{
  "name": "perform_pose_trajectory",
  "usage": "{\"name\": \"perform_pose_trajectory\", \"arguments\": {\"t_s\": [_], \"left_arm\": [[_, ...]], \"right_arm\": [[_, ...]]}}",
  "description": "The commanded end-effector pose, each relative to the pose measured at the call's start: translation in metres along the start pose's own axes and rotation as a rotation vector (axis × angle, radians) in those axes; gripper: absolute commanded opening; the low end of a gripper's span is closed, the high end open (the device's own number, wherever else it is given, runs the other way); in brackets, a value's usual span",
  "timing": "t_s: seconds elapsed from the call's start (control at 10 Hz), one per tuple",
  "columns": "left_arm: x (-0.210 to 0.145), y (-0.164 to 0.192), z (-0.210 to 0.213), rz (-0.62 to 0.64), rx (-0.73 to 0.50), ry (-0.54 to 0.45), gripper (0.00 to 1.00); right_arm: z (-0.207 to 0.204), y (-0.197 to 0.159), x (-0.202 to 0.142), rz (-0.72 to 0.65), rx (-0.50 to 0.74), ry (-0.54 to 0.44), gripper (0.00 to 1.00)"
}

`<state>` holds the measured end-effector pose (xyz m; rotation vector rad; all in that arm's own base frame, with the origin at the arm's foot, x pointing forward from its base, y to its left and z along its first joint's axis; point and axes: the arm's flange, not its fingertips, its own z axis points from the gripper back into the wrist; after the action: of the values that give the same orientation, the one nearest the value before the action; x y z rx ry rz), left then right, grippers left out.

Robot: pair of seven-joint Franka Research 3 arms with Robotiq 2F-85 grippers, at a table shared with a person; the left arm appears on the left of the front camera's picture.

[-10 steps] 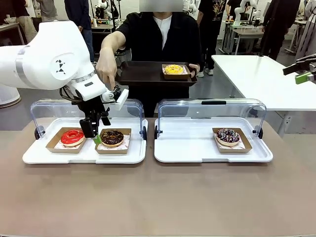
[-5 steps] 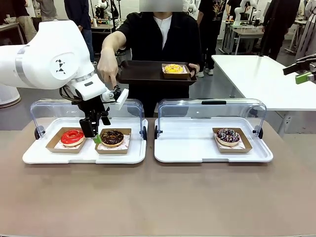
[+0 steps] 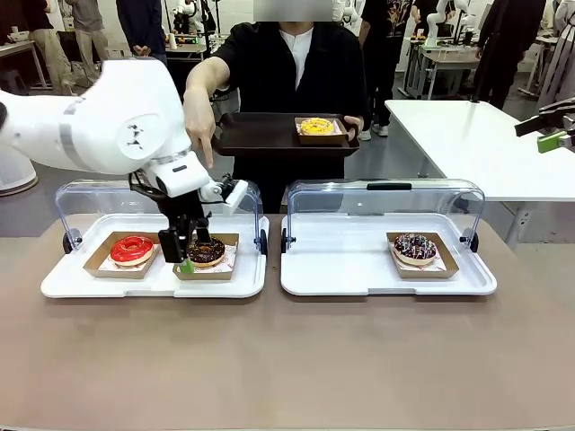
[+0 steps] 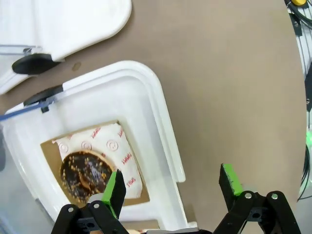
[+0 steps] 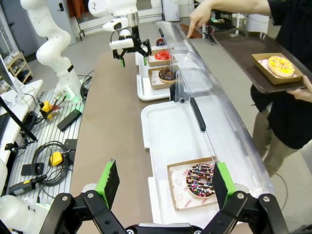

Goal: Provide the desired donut to the person.
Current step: Pick up and lift the Paper togo box containing the Donut pointed at by the person.

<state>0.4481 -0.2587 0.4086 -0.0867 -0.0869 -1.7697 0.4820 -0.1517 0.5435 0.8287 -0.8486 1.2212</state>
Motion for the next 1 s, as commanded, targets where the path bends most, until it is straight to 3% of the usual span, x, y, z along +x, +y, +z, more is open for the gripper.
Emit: {"name": "perform_pose_trajectory", "arguments": {"t_s": [0.0,0.4,0.9], "left_arm": [[0.011,0.023,-0.008,0.003,-0.019,0.049,1.00],[0.019,0.050,-0.033,0.083,-0.061,0.072,1.00],[0.020,0.054,-0.059,0.111,-0.062,0.114,1.00]], "right_arm": [[0.000,0.000,0.000,-0.001,-0.001,-0.008,1.00],[0.000,0.000,0.000,-0.001,-0.001,-0.008,1.00],[0.000,0.000,0.000,-0.001,-0.001,-0.008,1.00]]}}
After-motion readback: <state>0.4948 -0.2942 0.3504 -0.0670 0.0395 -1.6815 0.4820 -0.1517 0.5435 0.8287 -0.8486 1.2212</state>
